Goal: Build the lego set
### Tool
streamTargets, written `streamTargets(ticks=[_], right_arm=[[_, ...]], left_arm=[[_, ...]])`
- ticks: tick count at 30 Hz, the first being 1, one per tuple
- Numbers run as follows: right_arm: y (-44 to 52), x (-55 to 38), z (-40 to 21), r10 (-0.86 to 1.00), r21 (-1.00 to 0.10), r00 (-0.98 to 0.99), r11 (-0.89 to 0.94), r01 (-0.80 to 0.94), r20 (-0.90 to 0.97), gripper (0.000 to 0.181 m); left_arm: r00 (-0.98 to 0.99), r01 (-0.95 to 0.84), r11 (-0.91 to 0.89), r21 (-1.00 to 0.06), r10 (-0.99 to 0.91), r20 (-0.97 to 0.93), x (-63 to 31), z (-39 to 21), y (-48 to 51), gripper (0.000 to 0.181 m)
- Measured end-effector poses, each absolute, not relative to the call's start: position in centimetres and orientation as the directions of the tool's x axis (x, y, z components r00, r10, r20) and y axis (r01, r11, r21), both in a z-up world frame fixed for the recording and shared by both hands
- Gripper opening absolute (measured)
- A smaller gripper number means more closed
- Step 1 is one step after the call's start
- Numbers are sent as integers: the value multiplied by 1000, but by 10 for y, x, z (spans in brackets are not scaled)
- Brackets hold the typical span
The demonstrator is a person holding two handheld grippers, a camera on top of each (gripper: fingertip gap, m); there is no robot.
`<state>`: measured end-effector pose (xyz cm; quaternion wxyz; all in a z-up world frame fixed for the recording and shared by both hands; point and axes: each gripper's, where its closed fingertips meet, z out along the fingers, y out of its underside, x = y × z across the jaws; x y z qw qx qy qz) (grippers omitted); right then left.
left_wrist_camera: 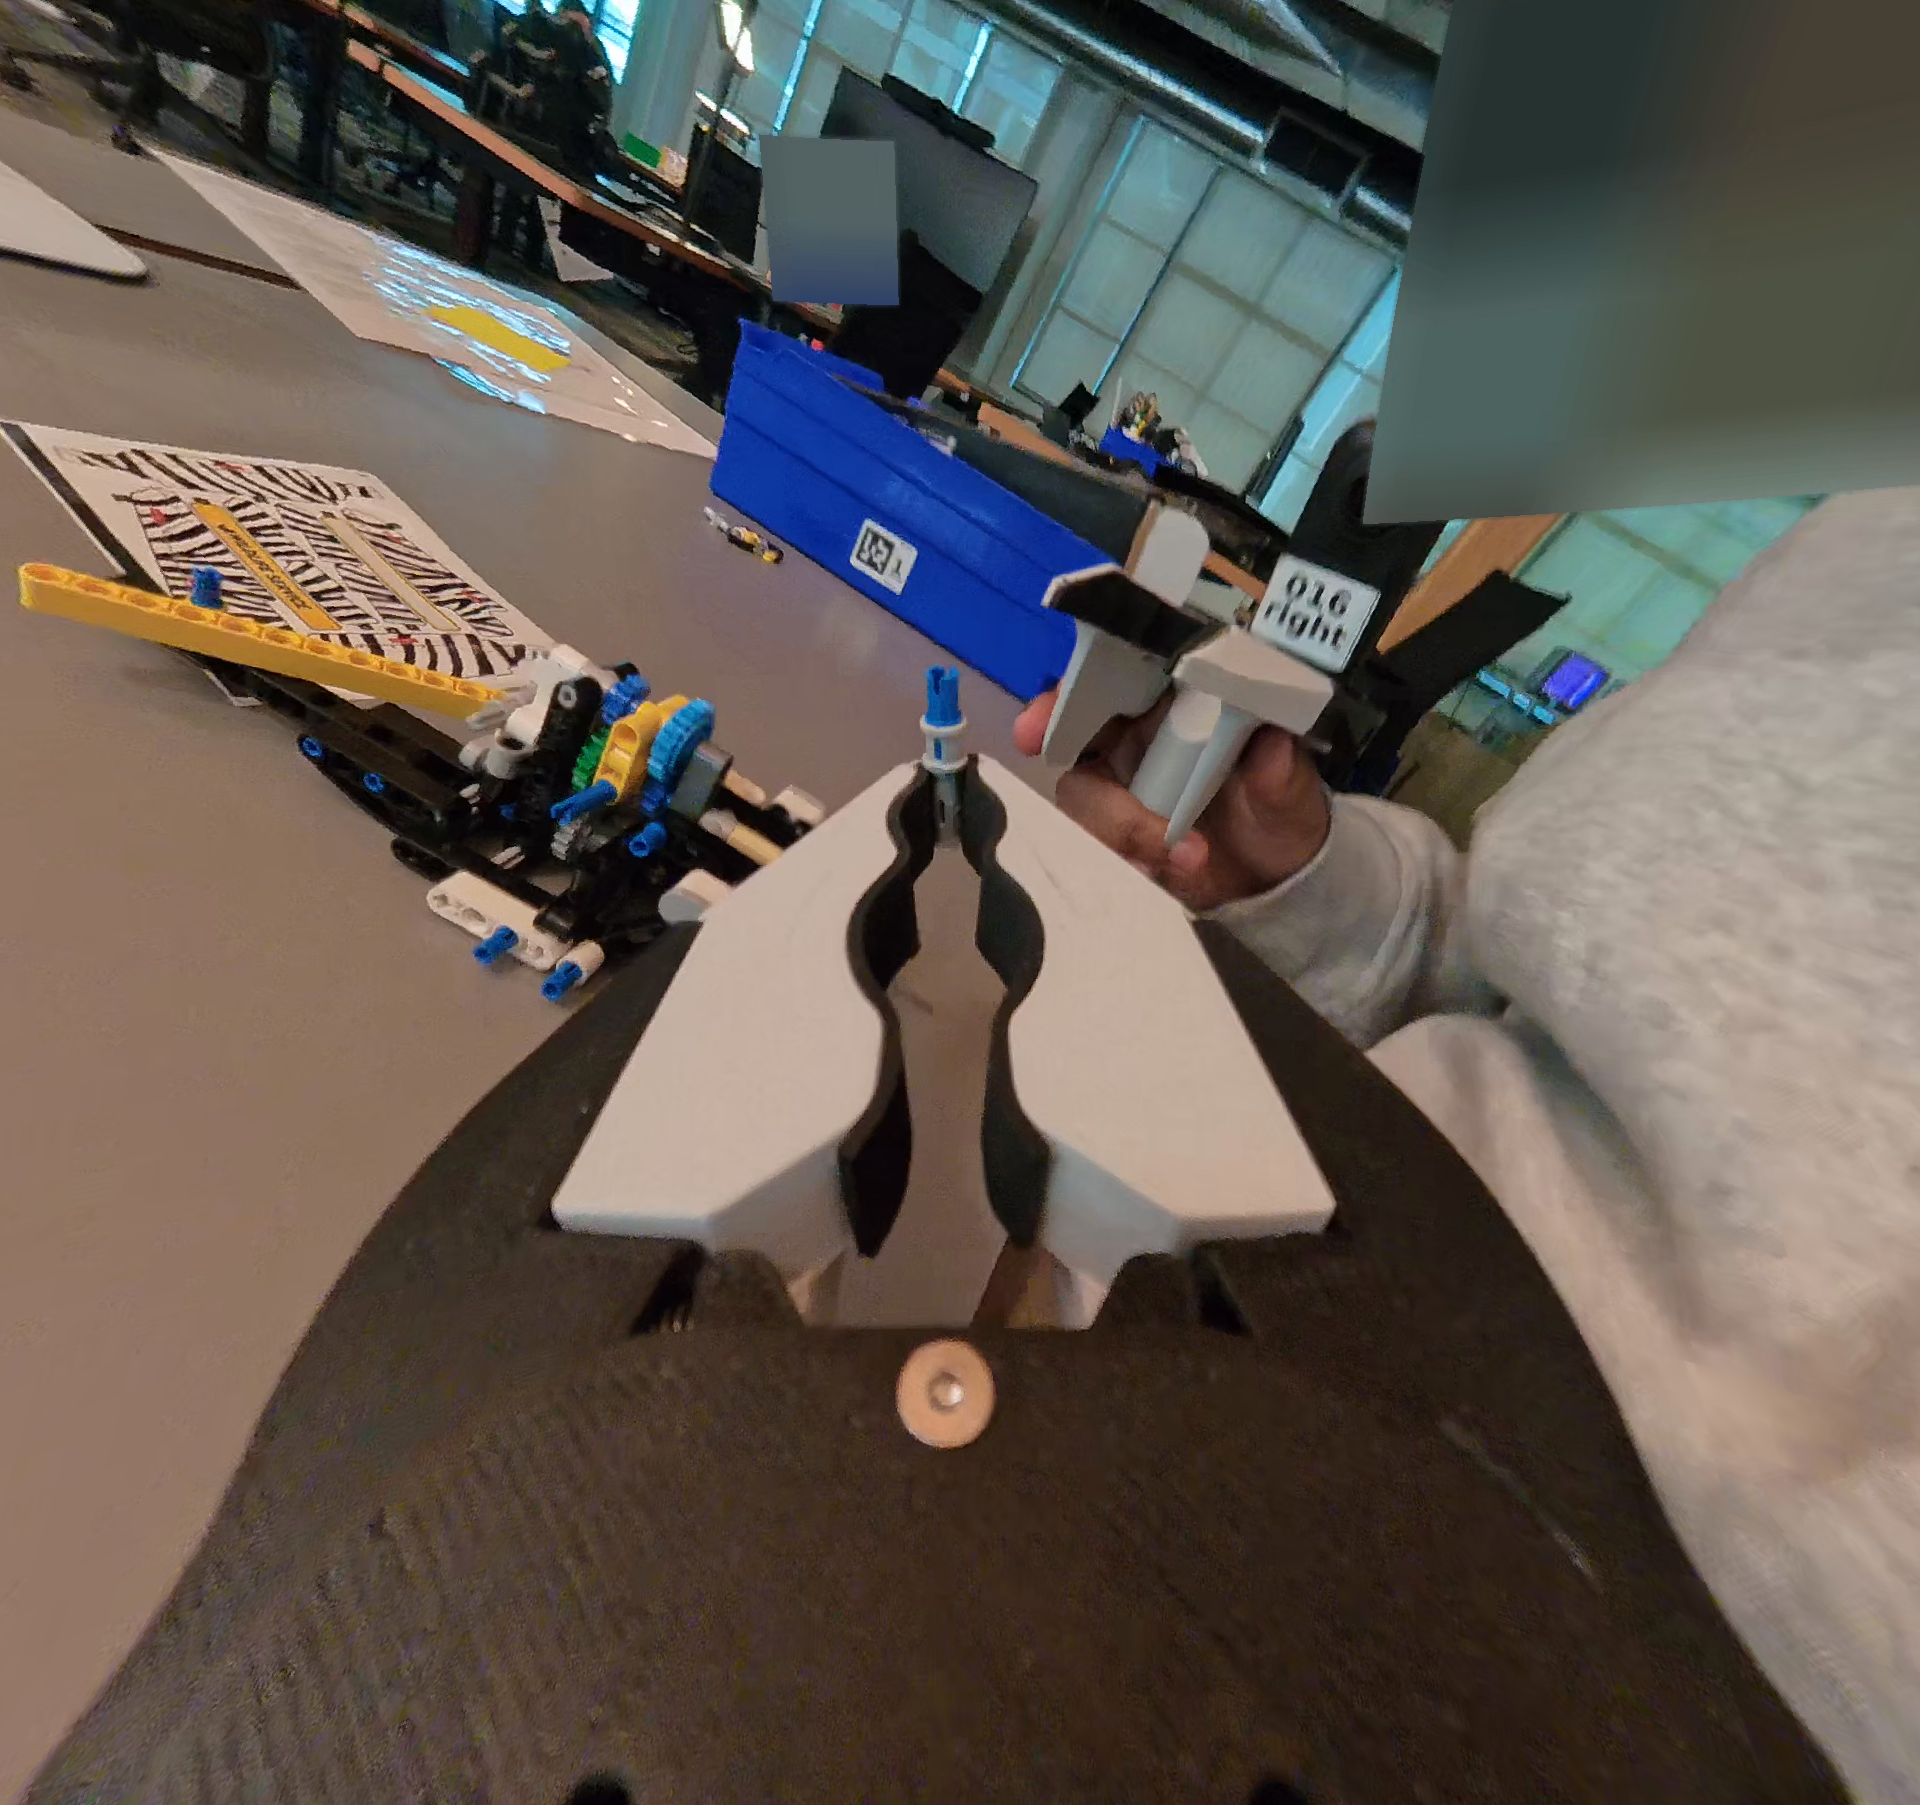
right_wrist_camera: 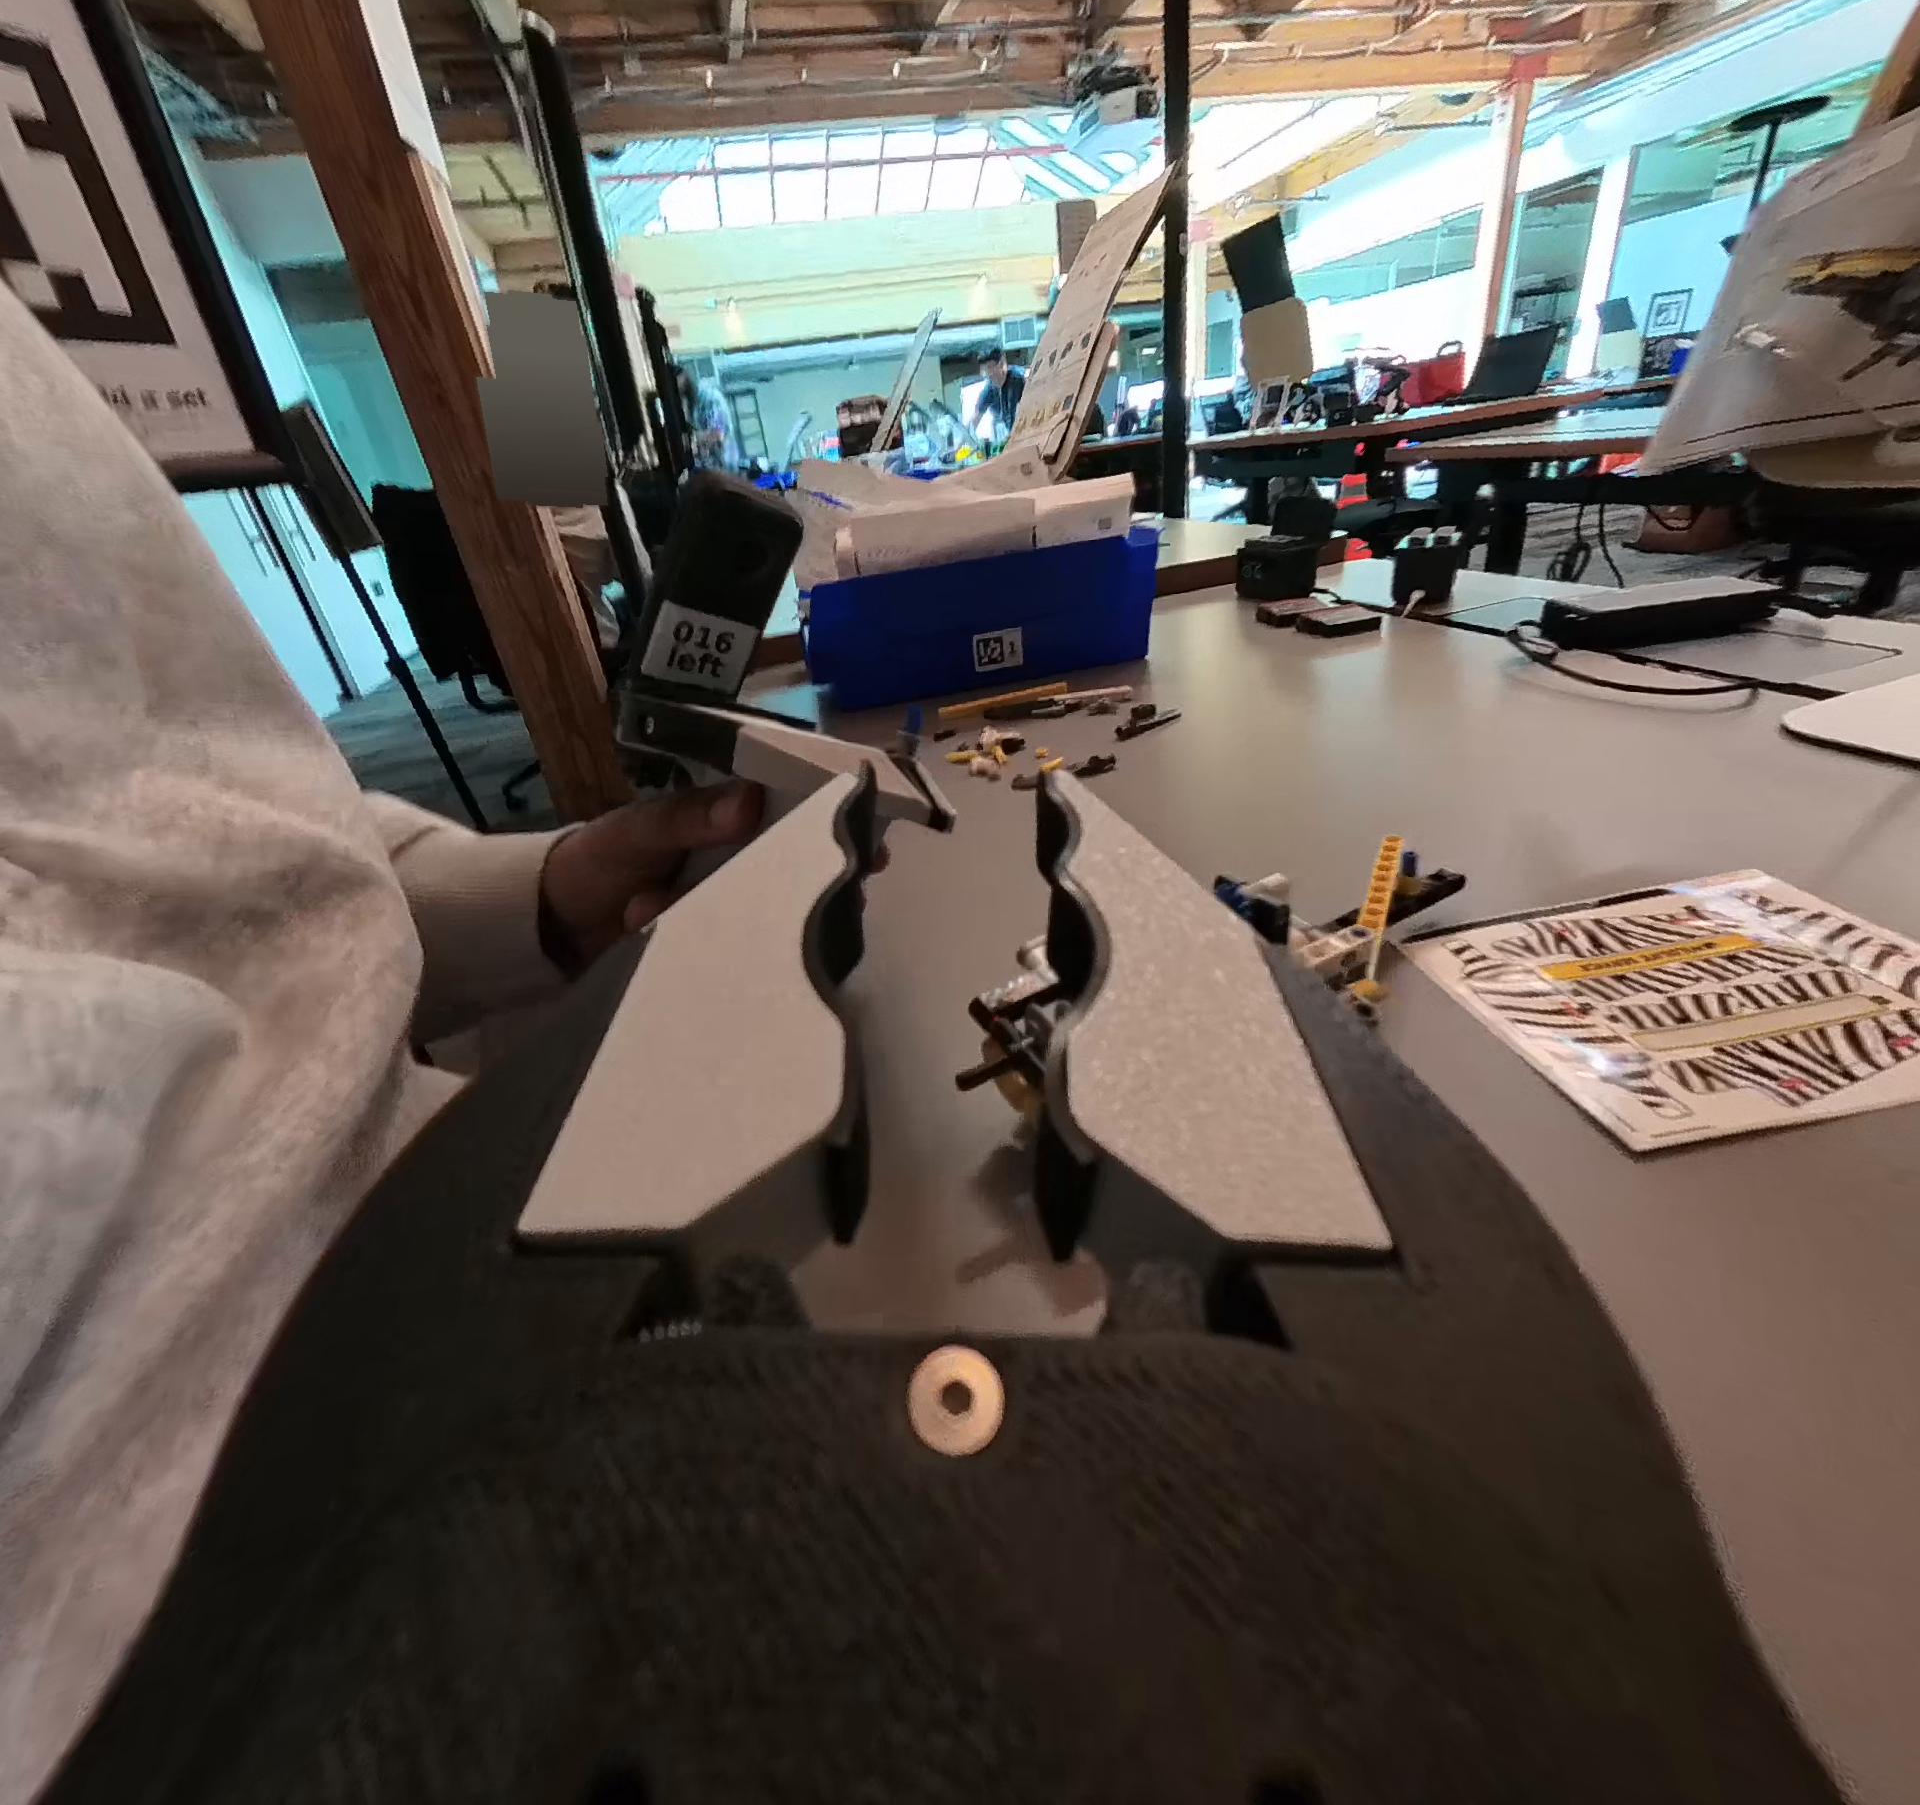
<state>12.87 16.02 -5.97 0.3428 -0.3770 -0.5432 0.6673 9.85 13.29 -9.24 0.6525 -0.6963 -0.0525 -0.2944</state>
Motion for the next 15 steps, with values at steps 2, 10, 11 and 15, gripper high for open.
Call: streamTargets(ticks=[2, 10, 11, 15], right_arm=[[168, 127, -54, 858, -967, -477, -249, -59, -192, 29], [186, 121, -45, 711, -862, -561, -507, 7, -423, 29], [189, 121, -44, 694, -846, -565, -534, 11, -446, 28], [205, 121, -46, 682, -818, -548, -575, 8, -485, 26]], left_arm=[[815, 475, -148, -867, -297, 497, 99, -86, 140, 2], [885, 116, -452, -884, -358, 299, 131, -100, 184, 3], [876, 97, -472, -876, -378, 301, 134, -100, 188, 3], [842, 79, -505, -859, -428, 329, 143, -101, 202, 3]])
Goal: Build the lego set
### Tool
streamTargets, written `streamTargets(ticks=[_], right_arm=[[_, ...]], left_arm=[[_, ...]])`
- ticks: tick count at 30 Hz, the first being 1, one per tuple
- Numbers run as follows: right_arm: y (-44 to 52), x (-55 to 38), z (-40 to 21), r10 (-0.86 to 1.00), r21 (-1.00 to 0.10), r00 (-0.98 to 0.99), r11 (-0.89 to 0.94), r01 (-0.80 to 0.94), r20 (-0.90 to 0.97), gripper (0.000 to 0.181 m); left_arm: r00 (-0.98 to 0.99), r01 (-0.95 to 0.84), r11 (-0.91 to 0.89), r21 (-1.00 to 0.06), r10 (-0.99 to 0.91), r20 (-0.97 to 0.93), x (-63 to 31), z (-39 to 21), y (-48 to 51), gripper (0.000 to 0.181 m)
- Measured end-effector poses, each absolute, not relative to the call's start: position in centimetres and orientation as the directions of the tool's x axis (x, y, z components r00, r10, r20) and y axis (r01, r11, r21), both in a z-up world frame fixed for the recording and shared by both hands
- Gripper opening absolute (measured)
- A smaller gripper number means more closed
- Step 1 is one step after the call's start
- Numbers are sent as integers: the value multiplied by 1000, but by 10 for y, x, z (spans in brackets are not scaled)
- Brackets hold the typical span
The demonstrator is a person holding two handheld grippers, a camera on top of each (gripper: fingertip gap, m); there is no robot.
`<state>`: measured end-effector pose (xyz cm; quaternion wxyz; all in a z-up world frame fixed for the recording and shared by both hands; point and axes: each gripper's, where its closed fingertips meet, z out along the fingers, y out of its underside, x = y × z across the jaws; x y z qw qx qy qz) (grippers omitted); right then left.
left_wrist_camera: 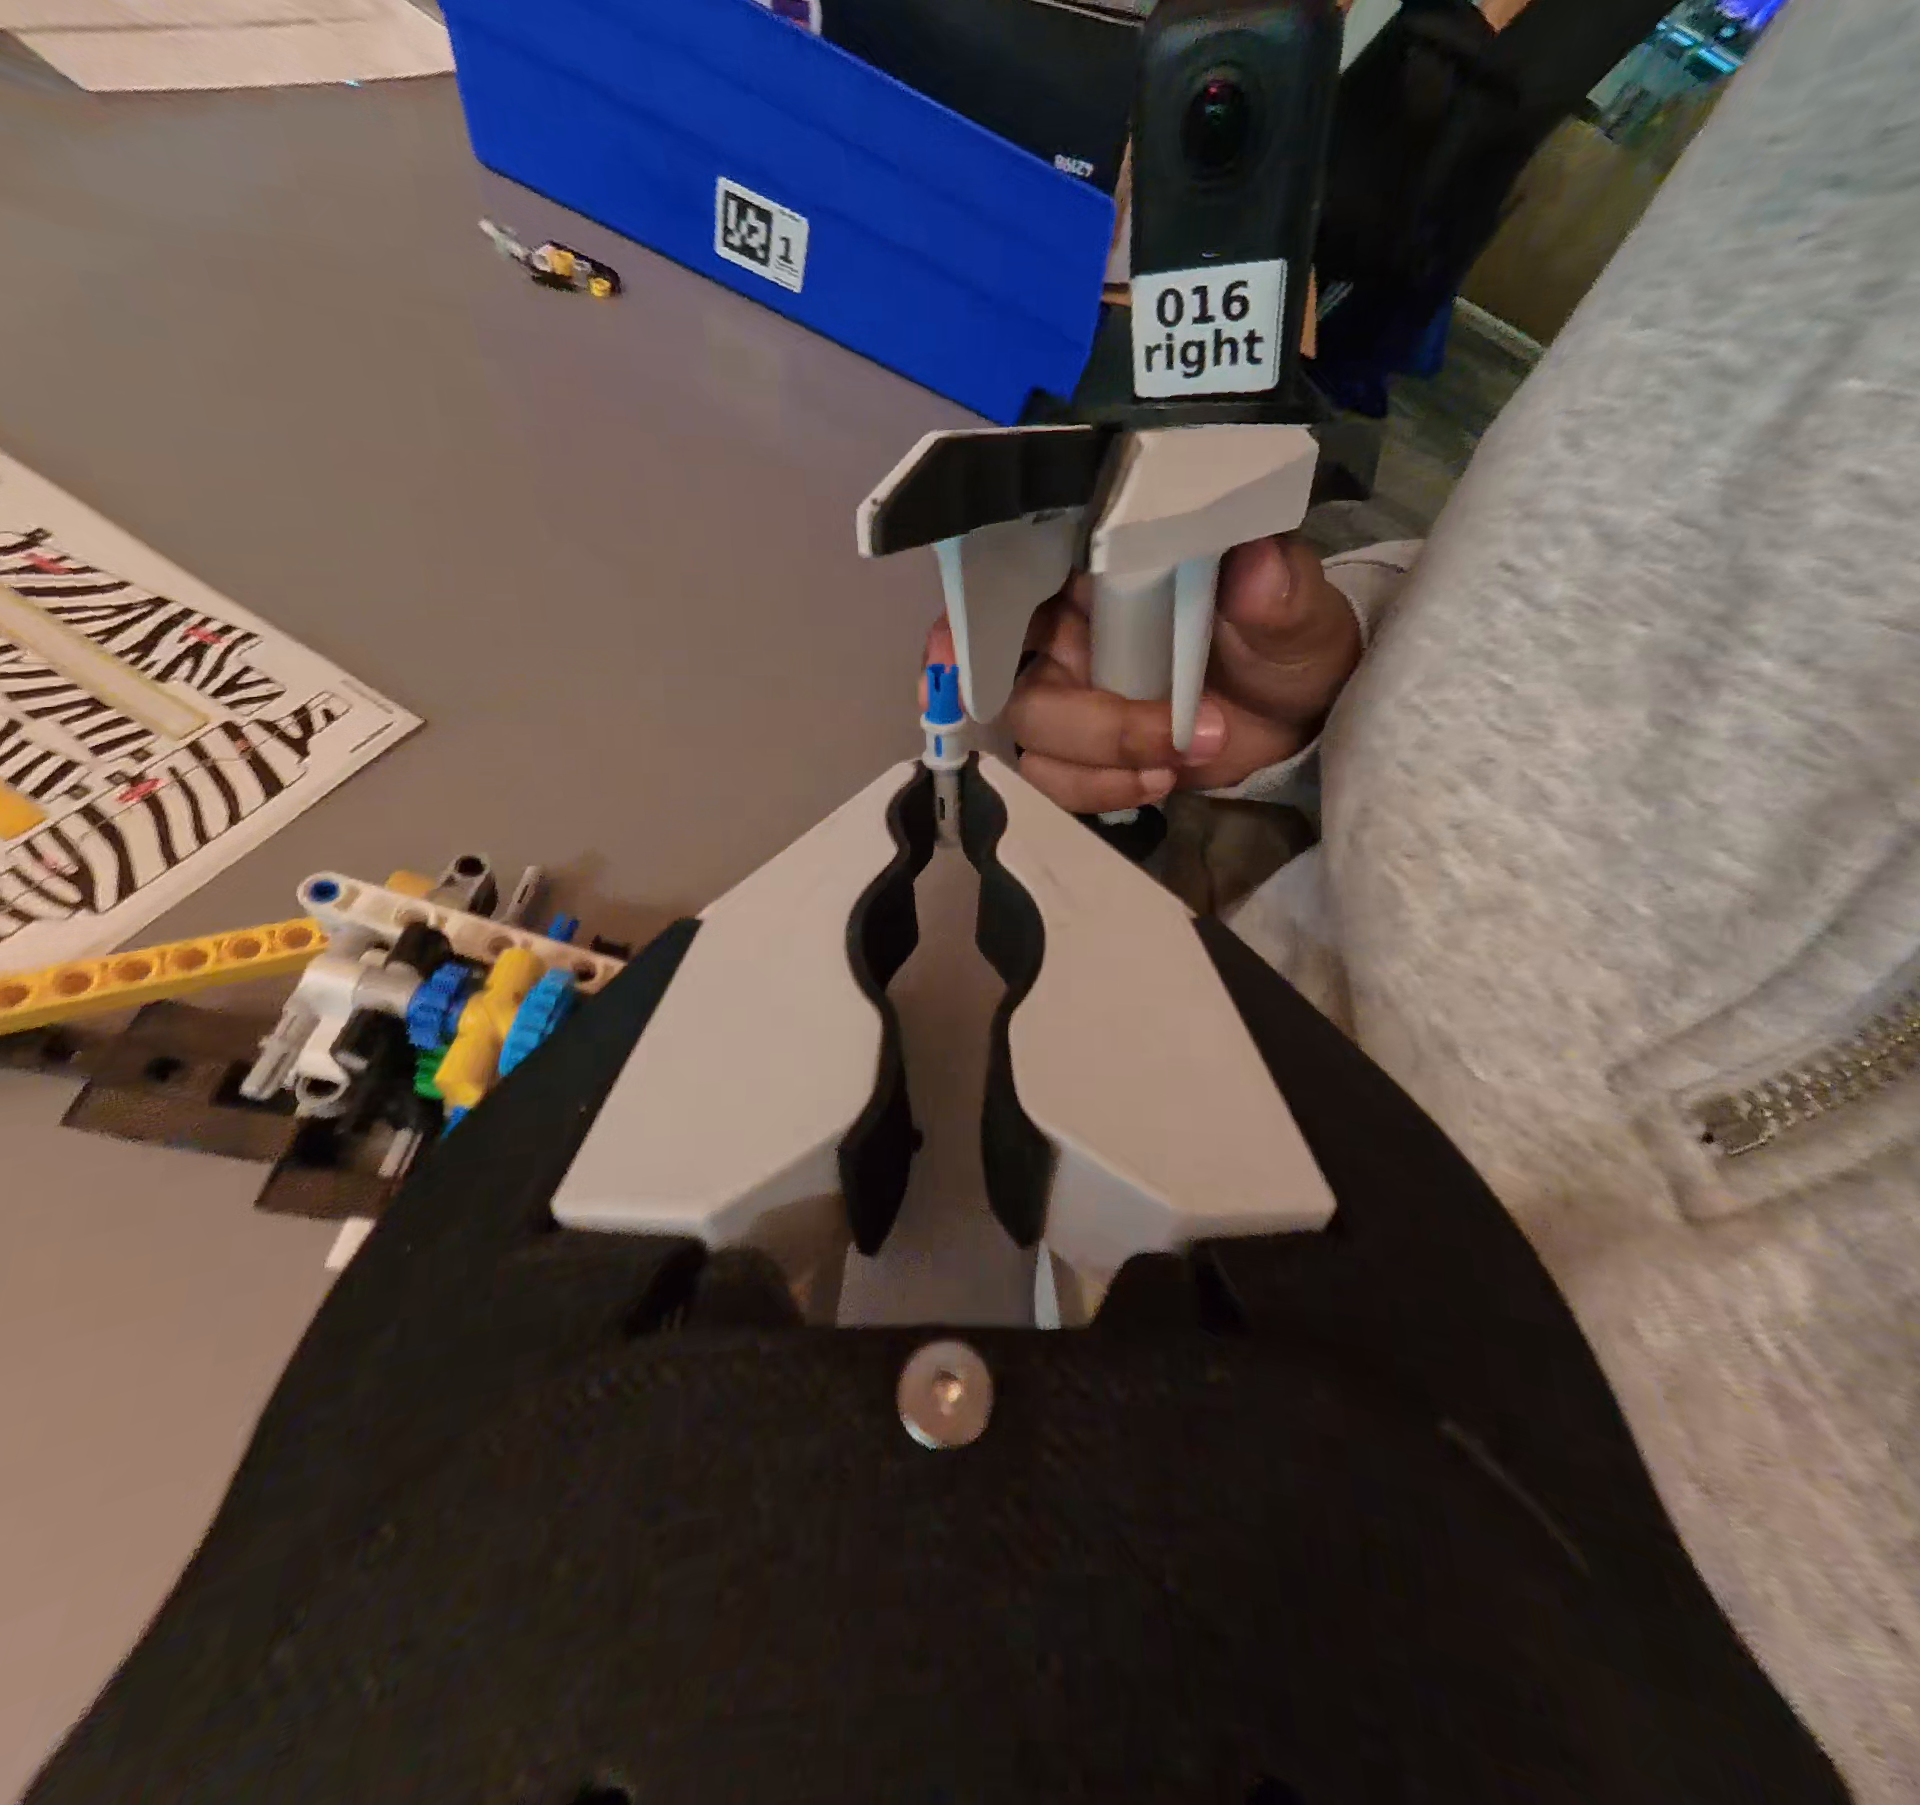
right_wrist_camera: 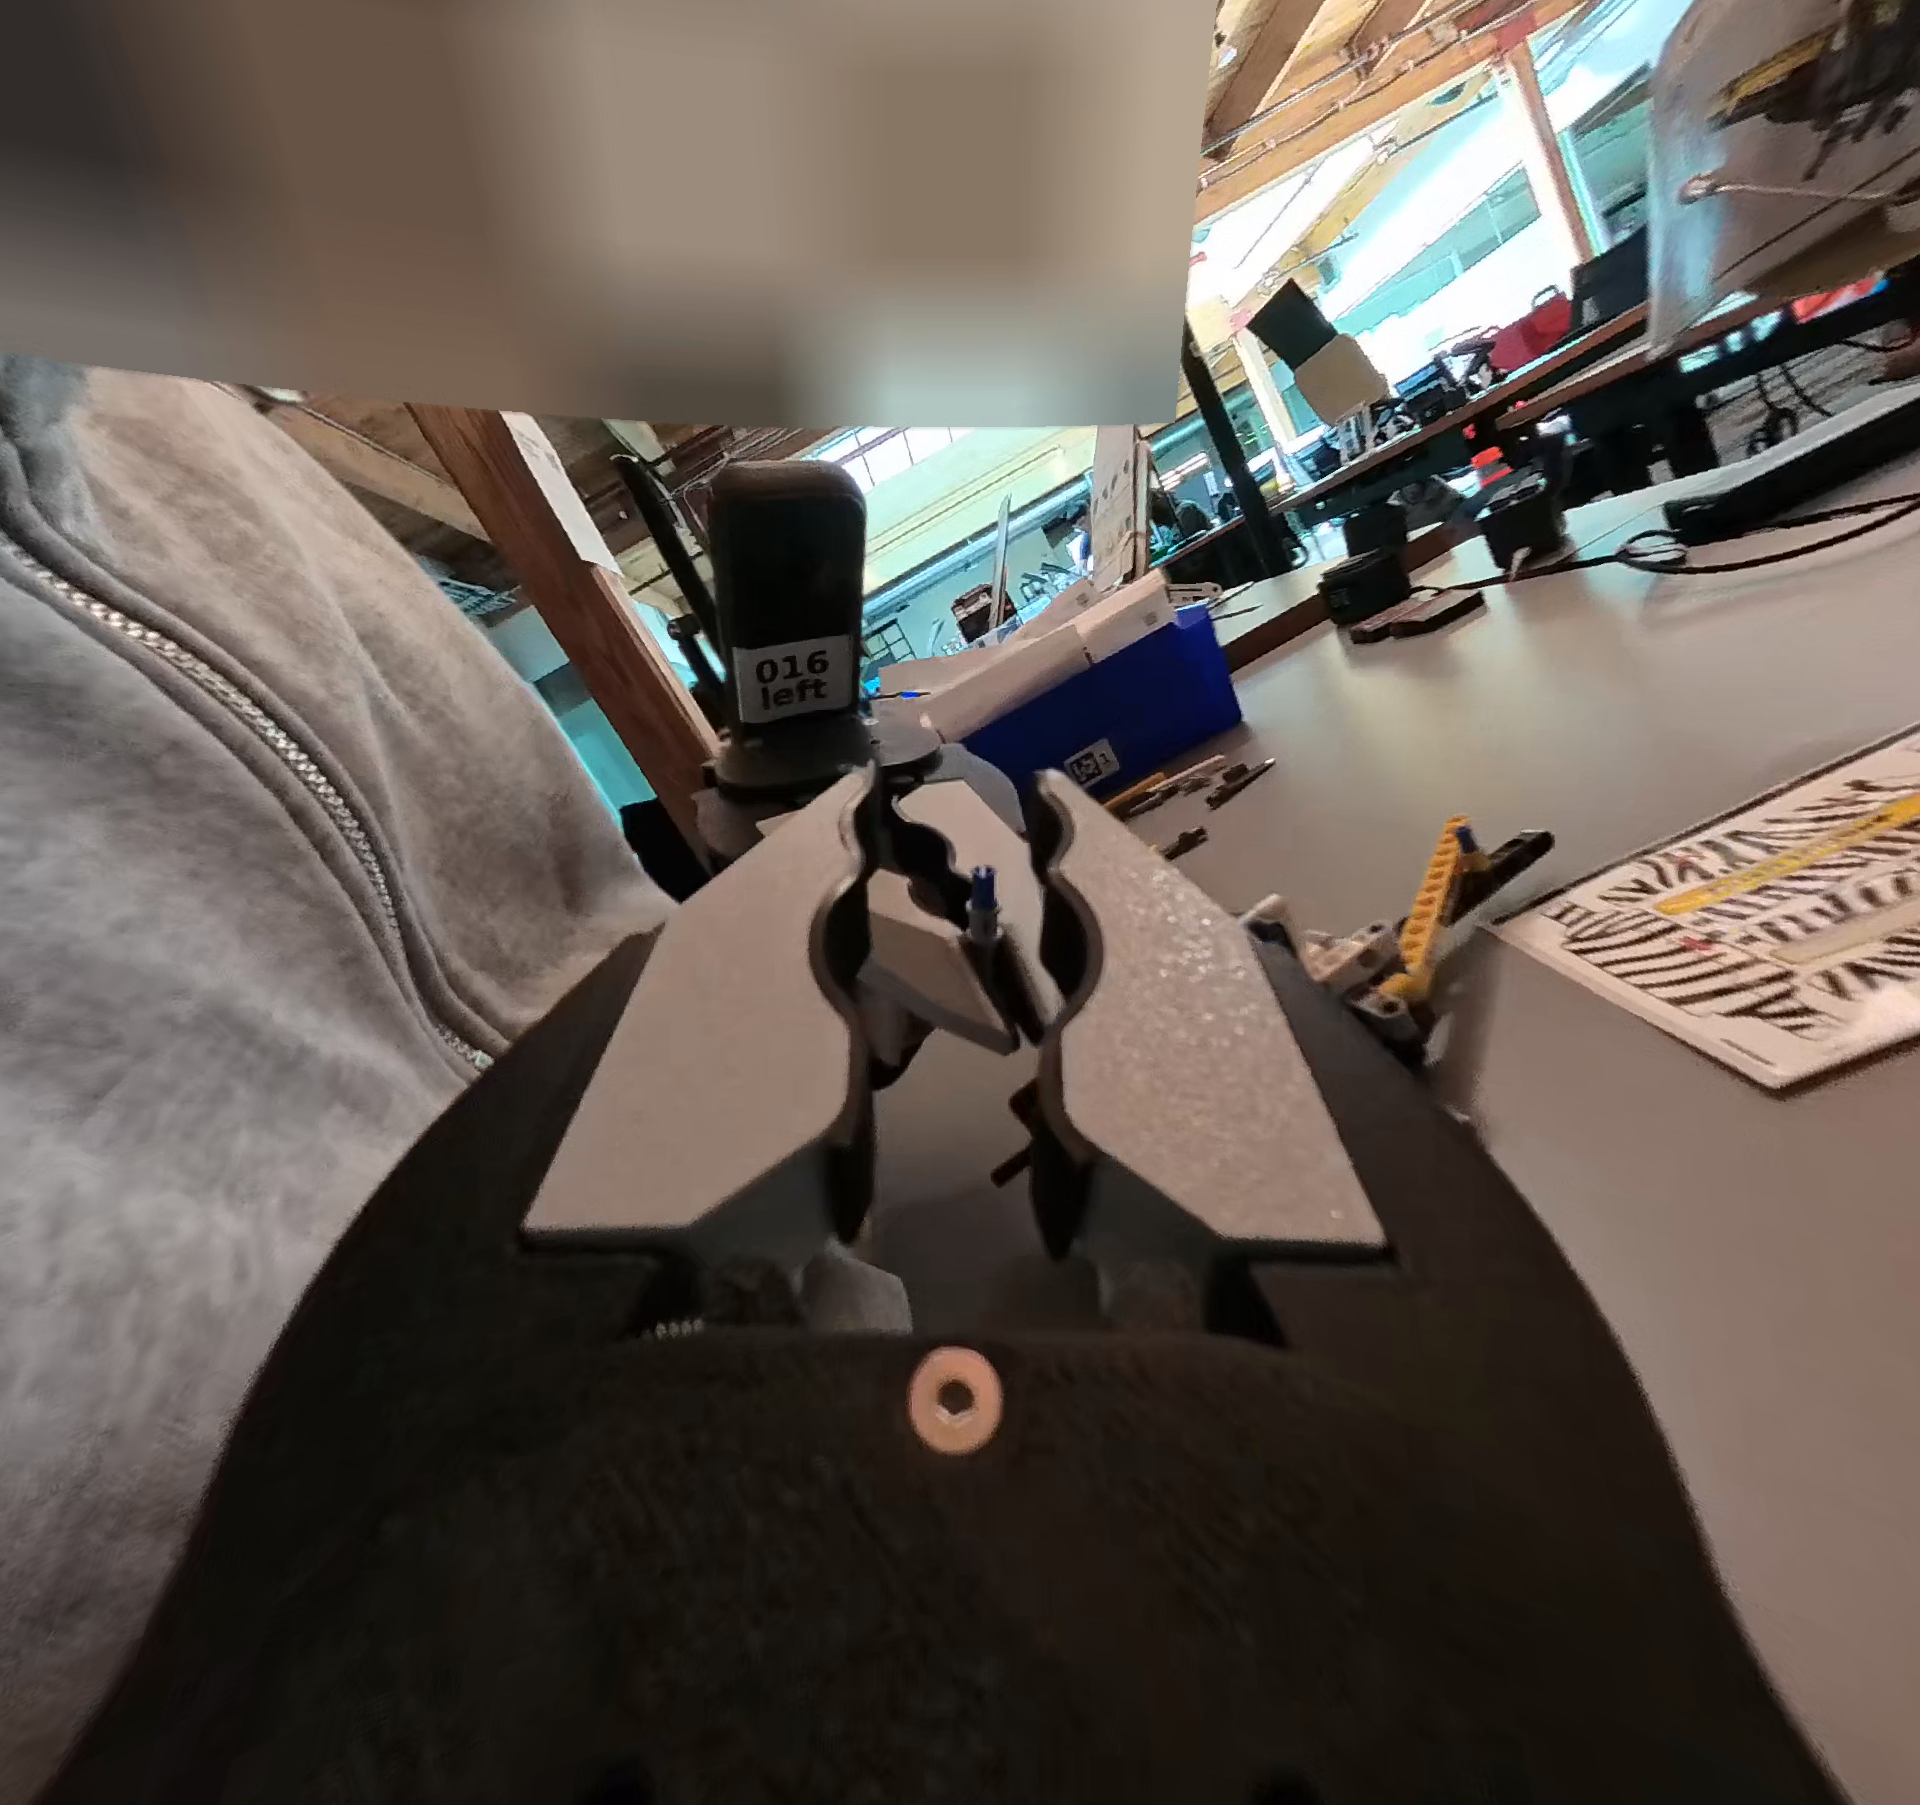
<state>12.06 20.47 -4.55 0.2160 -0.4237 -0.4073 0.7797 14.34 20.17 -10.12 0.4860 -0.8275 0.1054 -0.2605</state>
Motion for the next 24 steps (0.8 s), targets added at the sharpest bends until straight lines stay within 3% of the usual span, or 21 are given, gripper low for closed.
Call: streamTargets(ticks=[7, 12, 15, 24], right_arm=[[206, 124, -48, 698, -834, -537, -551, 18, -473, 24], [189, 132, -60, 773, -921, -530, -388, 40, -349, 17], [174, 143, -59, 767, -945, -571, -325, 45, -292, 2], [142, 160, -66, 781, -975, -587, -213, 72, -214, 3]], left_arm=[[820, 94, -480, -872, -460, 341, 153, -96, 207, 3], [834, 51, -449, -892, -473, 286, 165, -96, 195, 3], [841, 48, -434, -900, -468, 271, 172, -97, 187, 3], [832, 90, -386, -918, -477, 283, 190, -103, 158, 3]])
